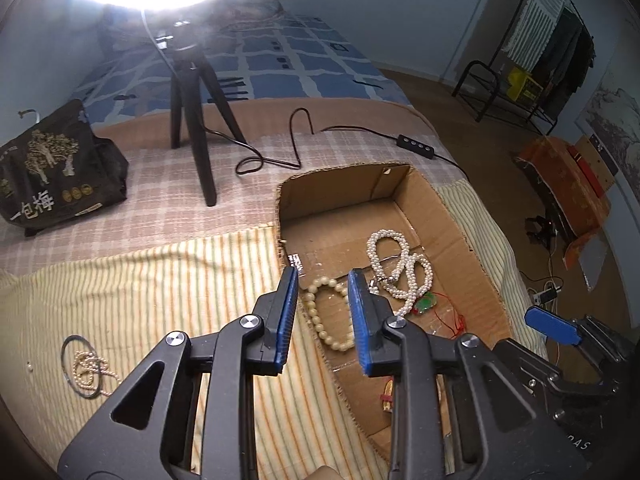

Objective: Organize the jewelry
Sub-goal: 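Lower both items into the box and open both tools, then move left tool toward pearl stud earring while right tool approaches blue bangle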

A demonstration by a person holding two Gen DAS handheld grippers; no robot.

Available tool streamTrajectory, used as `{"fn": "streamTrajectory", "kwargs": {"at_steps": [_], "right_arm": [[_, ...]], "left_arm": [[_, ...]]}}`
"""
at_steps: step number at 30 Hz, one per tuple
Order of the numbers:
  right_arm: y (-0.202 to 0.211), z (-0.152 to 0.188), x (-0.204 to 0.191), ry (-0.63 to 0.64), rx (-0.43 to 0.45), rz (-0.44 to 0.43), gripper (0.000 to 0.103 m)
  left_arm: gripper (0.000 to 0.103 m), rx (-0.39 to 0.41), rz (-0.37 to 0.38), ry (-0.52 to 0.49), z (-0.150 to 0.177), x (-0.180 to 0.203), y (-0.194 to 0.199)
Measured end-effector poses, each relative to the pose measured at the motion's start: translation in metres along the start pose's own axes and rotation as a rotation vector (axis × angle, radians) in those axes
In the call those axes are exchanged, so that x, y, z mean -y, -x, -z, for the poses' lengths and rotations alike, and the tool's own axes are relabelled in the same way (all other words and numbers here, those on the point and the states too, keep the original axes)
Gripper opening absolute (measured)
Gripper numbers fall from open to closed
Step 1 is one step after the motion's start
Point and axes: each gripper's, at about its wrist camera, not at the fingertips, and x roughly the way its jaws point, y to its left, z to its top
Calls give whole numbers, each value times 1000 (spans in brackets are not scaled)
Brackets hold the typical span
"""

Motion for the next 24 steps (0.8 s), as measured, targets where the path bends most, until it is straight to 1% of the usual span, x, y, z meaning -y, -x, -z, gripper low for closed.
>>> {"fn": "streamTrajectory", "kwargs": {"at_steps": [1,3,5,6,7,11,12,15,19,24], "right_arm": [[1,1,-2,4,2,0,70],[6,2,-7,16,11,2,79],[11,4,-11,32,22,14,86],[14,4,-14,41,30,20,87],[17,5,-16,48,34,22,87],[22,8,-23,60,35,25,87],[24,8,-26,64,35,28,87],[28,10,-33,80,45,32,87],[32,15,-45,102,59,6,87],[35,24,-65,137,116,-4,87]], "left_arm": [[25,2,-2,0,1,-1,3],[25,2,-3,-5,2,-3,8],[34,7,-5,-18,4,-4,15],[41,17,-12,-23,6,-5,20],[45,28,-20,-26,7,-7,24],[46,32,-30,-22,12,-16,37],[48,31,-33,-20,13,-20,40],[61,32,-43,-20,18,-30,51],[61,40,-86,-22,28,-51,67],[61,47,-140,6,40,-88,86]]}}
